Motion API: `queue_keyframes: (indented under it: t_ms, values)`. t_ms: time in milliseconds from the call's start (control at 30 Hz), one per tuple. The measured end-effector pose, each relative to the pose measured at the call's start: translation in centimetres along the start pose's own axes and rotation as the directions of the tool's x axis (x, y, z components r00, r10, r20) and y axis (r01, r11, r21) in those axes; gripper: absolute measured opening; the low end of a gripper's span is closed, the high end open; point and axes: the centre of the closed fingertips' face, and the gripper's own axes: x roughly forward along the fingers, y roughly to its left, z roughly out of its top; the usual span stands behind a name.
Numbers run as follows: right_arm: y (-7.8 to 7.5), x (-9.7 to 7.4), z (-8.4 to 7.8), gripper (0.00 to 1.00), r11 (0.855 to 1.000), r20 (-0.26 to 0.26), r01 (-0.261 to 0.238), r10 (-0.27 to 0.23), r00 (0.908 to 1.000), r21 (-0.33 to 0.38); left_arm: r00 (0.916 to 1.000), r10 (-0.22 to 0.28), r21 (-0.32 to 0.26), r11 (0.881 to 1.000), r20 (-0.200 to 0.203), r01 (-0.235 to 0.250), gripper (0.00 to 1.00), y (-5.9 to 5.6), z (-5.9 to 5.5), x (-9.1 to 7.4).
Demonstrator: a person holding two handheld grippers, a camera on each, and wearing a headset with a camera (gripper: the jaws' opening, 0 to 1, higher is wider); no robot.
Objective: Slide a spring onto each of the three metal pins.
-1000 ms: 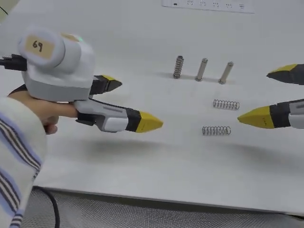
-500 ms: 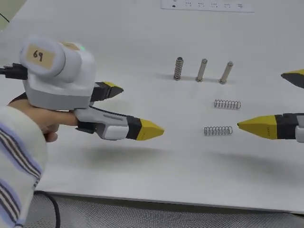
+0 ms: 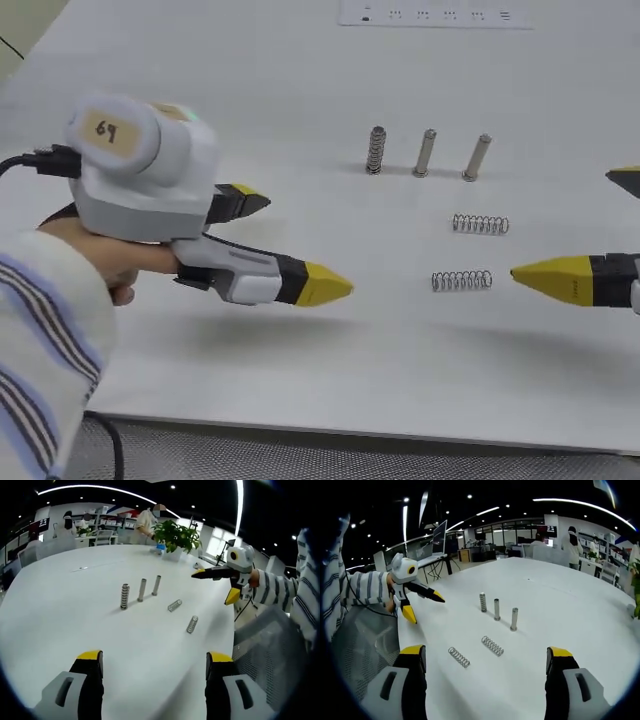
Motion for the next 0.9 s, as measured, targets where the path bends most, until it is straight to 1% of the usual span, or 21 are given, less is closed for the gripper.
queue_keyframes:
  t_ms: [167,200,300,433,500,567,633,700,867,900]
  values:
    - [0.1,-0.1,-0.2,0.99,1.000,-0.004,0.000,0.000,1.0000,0.000,0.9998,-0.016,0.021,1.000,0.010,0.016,0.79,-0.6,0.6,0.4]
    - [0.2,-0.1,-0.2,0.99,1.000,-0.005,0.000,0.000,1.0000,0.000,0.9998,-0.019,0.023,1.000,0.010,0.019,0.79,-0.7,0.7,0.5]
    - [0.2,-0.2,-0.2,0.98,1.000,0.001,0.004,-0.004,1.0000,0.002,0.9987,-0.050,0.050,0.998,0.004,0.050,0.78,-1.4,0.9,0.9]
    - [0.4,-0.2,-0.2,0.98,1.000,0.004,0.002,-0.002,1.0000,0.004,0.9980,-0.062,0.059,0.996,0.002,0.062,0.77,-1.8,1.2,1.6]
    - [0.5,-0.3,-0.3,0.98,1.000,-0.001,-0.001,0.001,1.0000,0.001,0.9974,-0.072,0.070,0.995,-0.002,0.072,0.75,-2.0,1.2,2.0]
    - [0.6,-0.3,-0.4,0.97,1.000,-0.004,-0.001,0.001,1.0000,0.001,0.9972,-0.074,0.089,0.993,-0.014,0.075,0.74,-2.2,1.1,2.4]
    - [0.6,-0.3,-0.5,0.97,1.000,-0.005,0.000,0.000,1.0000,0.003,0.9964,-0.079,0.094,0.992,-0.031,0.082,0.72,-2.4,1.0,2.7]
    - [0.6,-0.4,-0.6,0.97,1.000,-0.007,0.001,-0.001,1.0000,0.003,0.9945,-0.102,0.098,0.990,-0.021,0.104,0.70,-2.9,1.4,3.0]
    - [0.6,-0.6,-0.8,0.96,1.000,-0.018,0.000,0.000,0.9998,0.002,0.9923,-0.122,0.114,0.986,-0.022,0.124,0.67,-3.3,1.8,3.8]
    - [0.6,-0.7,-0.9,0.96,1.000,-0.020,0.002,-0.002,0.9998,0.002,0.9913,-0.130,0.112,0.985,-0.016,0.131,0.67,-3.4,2.0,3.9]
